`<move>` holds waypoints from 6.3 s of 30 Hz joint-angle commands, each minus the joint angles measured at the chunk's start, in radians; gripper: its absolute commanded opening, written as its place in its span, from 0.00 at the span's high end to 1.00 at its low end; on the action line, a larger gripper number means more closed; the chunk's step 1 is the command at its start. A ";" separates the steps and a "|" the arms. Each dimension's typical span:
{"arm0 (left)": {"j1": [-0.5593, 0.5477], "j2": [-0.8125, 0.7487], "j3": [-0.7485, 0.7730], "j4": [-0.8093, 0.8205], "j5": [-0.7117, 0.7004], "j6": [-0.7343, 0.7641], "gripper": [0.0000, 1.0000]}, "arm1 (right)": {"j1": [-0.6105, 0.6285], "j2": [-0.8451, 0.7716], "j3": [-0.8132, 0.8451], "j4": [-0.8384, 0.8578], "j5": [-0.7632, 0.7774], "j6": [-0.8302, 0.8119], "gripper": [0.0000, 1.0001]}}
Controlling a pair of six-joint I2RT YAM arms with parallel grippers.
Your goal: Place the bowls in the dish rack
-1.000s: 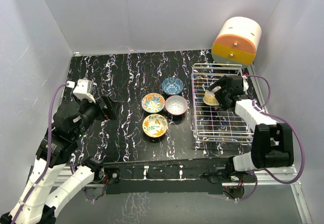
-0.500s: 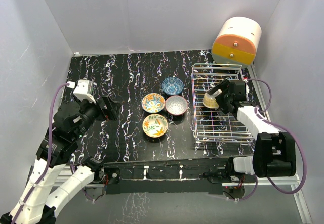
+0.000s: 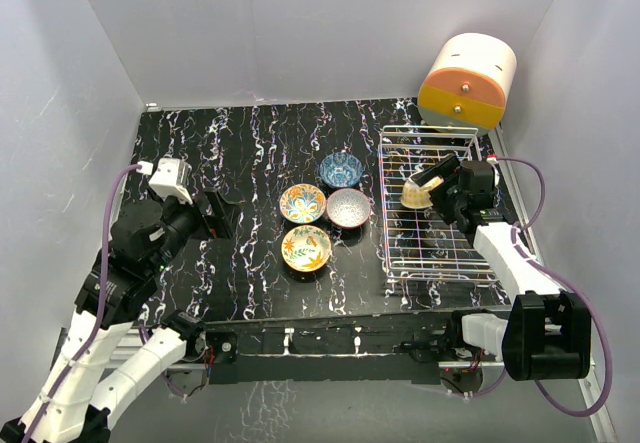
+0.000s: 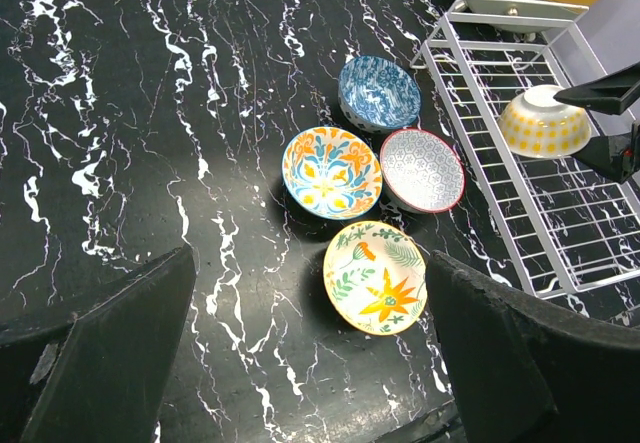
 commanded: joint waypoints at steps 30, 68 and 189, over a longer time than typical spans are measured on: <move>-0.004 0.013 0.025 0.016 0.032 0.031 0.03 | -0.052 -0.120 0.115 -0.331 0.083 -0.172 0.02; -0.003 0.152 0.125 -0.055 0.035 0.050 0.03 | 0.167 0.385 0.665 -0.666 0.189 -0.666 0.08; -0.004 -0.040 -0.039 -0.024 0.128 0.034 0.03 | -0.070 -0.027 0.331 -0.962 0.331 -0.391 0.23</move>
